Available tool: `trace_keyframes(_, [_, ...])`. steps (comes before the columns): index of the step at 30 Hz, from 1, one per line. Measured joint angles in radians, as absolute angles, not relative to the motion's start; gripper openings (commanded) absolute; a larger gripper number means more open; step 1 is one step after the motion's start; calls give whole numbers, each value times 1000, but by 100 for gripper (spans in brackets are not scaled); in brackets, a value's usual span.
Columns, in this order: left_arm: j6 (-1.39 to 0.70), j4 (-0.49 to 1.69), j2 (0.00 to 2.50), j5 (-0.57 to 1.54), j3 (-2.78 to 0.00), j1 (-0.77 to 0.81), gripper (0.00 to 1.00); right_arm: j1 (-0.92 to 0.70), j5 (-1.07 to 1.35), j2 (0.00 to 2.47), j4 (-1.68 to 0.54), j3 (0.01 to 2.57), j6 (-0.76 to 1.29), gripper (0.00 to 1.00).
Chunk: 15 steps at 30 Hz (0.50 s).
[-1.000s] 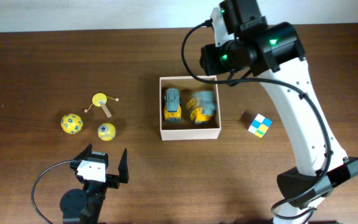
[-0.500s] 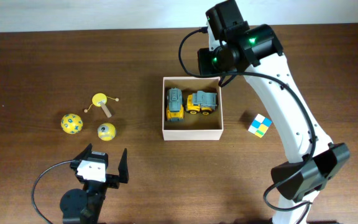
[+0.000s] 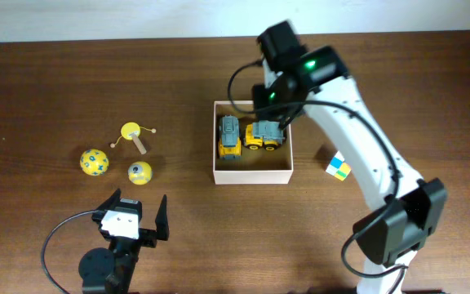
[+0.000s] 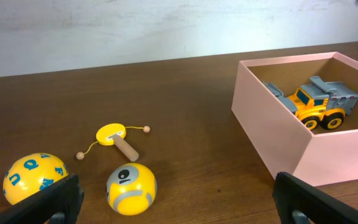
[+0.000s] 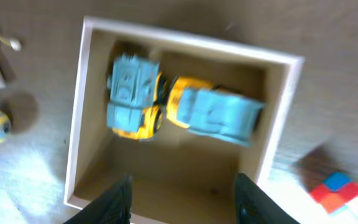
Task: Pack container
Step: 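Lower the right gripper into the box and release the second truck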
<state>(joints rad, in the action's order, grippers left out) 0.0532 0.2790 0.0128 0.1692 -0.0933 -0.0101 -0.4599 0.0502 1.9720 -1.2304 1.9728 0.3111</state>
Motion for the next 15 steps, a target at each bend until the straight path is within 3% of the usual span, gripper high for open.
trace_keyframes(9, [53, 279, 13, 169, -93, -10, 99, -549, 64, 1974, -1136, 1870, 433, 48])
trace_keyframes(15, [53, 279, 13, 169, -93, -10, 99, -560, 2, 1974, -1100, 1816, 649, 56])
